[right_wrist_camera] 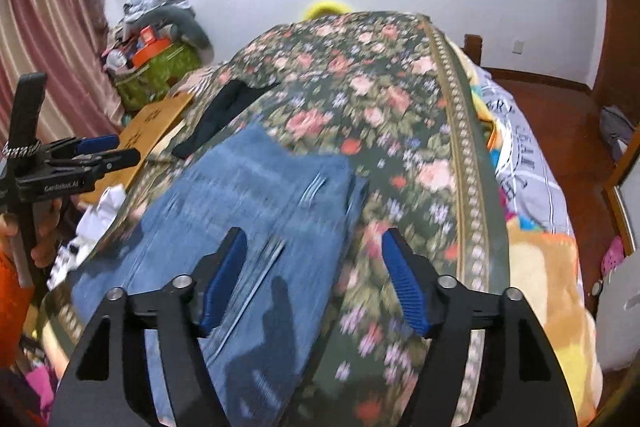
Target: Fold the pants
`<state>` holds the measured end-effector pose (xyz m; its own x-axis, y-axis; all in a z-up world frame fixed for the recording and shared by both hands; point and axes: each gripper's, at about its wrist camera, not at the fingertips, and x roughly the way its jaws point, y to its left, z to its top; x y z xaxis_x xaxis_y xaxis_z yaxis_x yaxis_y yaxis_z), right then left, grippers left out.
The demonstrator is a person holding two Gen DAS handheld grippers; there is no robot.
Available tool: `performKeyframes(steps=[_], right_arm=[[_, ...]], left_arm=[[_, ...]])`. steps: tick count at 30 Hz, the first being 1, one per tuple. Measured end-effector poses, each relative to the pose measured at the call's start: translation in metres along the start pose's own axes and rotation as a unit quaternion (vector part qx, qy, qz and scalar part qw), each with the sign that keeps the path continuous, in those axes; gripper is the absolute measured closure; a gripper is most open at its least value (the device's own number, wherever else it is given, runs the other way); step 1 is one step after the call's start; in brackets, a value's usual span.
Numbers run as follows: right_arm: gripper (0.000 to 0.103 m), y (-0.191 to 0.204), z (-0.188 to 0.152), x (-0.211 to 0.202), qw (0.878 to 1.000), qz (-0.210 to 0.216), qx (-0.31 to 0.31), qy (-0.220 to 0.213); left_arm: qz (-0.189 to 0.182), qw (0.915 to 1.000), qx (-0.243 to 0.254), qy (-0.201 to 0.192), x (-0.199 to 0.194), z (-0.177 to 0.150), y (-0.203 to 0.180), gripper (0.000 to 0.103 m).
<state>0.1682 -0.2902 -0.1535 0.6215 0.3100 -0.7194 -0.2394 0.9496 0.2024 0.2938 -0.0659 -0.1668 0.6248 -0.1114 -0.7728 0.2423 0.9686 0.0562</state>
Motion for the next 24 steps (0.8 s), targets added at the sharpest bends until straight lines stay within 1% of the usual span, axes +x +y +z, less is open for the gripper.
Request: performKeyframes(steps=[5, 9, 12, 13, 15, 17, 18, 19, 20, 21, 22, 24], right_arm=[[0.035, -0.014, 0.020, 0.030, 1.000, -0.001, 0.004, 0.003], [0.035, -0.028, 0.030, 0.061, 1.000, 0.012, 0.019, 0.020], [0.035, -0.036, 0.034, 0.087, 0.998, 0.025, 0.029, 0.040], [0.035, -0.039, 0.034, 0.098, 0.998, 0.030, 0.034, 0.050], [0.035, -0.041, 0.034, 0.113, 0.996, 0.042, 0.037, 0.071], [0.048, -0.040, 0.033, 0.129, 0.993, 0.058, 0.034, 0.095], [0.051, -0.039, 0.032, 0.132, 0.993, 0.064, 0.031, 0.099], [0.057, -0.038, 0.031, 0.134, 0.992, 0.070, 0.028, 0.099], [0.064, -0.036, 0.030, 0.134, 0.992, 0.079, 0.025, 0.097], [0.065, -0.034, 0.030, 0.134, 0.992, 0.078, 0.022, 0.095], [0.070, -0.032, 0.029, 0.133, 0.993, 0.073, 0.014, 0.091], [0.073, -0.030, 0.027, 0.133, 0.994, 0.064, 0.003, 0.086]], left_arm=[[-0.015, 0.9998, -0.004, 0.012, 0.036, 0.026, -0.003, 0.024], [-0.022, 0.9993, -0.002, 0.030, 0.067, 0.038, -0.007, 0.024], [-0.033, 0.9977, -0.001, 0.059, 0.094, 0.042, -0.010, 0.024], [-0.043, 0.9962, -0.004, 0.075, 0.105, 0.042, -0.010, 0.024], [-0.061, 0.9938, -0.010, 0.092, 0.116, 0.040, -0.010, 0.024], [-0.067, 0.9926, -0.008, 0.101, 0.124, 0.035, -0.011, 0.024], [-0.064, 0.9926, -0.003, 0.102, 0.127, 0.034, -0.011, 0.025], [-0.060, 0.9931, 0.002, 0.101, 0.128, 0.032, -0.012, 0.026], [-0.047, 0.9941, 0.007, 0.097, 0.130, 0.030, -0.013, 0.030], [-0.033, 0.9947, 0.011, 0.097, 0.132, 0.027, -0.014, 0.033], [-0.024, 0.9948, 0.015, 0.097, 0.135, 0.025, -0.015, 0.034], [-0.021, 0.9947, 0.014, 0.100, 0.140, 0.019, -0.015, 0.035]])
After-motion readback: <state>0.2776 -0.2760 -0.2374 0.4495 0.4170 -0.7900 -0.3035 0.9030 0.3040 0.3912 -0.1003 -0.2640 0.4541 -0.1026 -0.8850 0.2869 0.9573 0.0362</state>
